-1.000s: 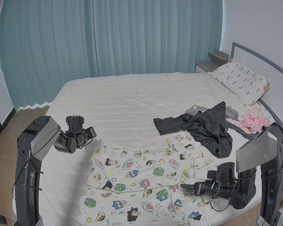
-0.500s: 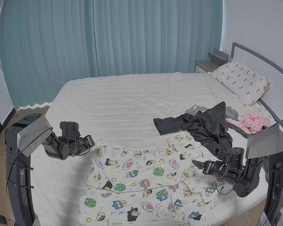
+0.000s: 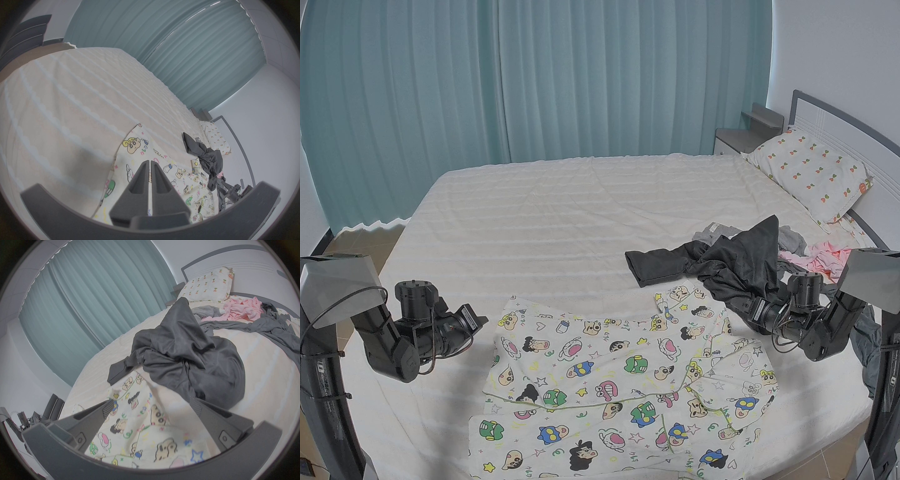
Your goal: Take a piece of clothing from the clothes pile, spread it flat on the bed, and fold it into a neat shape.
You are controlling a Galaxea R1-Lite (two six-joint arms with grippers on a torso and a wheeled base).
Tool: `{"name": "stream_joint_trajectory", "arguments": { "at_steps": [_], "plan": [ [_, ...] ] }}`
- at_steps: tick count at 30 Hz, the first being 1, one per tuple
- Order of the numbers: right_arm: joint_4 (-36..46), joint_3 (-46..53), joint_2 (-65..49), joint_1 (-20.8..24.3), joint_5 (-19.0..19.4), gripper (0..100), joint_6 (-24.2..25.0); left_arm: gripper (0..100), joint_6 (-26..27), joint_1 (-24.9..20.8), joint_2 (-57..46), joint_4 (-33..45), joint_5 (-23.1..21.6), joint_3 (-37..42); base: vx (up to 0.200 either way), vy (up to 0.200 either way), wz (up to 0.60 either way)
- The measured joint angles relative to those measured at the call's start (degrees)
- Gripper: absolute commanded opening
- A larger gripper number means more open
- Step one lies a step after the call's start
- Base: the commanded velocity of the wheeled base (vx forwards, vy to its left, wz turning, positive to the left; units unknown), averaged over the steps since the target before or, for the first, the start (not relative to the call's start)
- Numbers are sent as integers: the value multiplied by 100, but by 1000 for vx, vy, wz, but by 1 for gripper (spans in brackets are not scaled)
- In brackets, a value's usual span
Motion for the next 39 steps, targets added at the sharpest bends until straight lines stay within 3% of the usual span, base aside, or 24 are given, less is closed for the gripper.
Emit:
{"name": "stream_joint_trajectory", "arguments": {
  "at_steps": [6, 14, 26, 27, 33, 39],
  "plan": [
    [441, -718, 383, -35, 88, 100, 1, 0, -78, -1, -93, -63, -17, 311, 0, 0, 0],
    [879, -1471, 1069, 273, 310, 100, 17, 0, -346, -96, -129, -723, -15, 702, 0, 0, 0],
    [1506, -2210, 1419, 458, 378, 100, 1, 0, -346, -212, -123, -806, 35, 866, 0, 0, 0],
    [1558, -2265, 1436, 447, 375, 0, -2, 0, -345, -213, -121, -808, 38, 870, 0, 0, 0],
    [1938, -2414, 1460, 375, 373, 0, -16, 0, -338, -216, -121, -808, 46, 874, 0, 0, 0],
    [1684, -2521, 1449, 221, 373, 0, 12, 0, -327, -216, -116, -806, 112, 859, 0, 0, 0]
  ]
}}
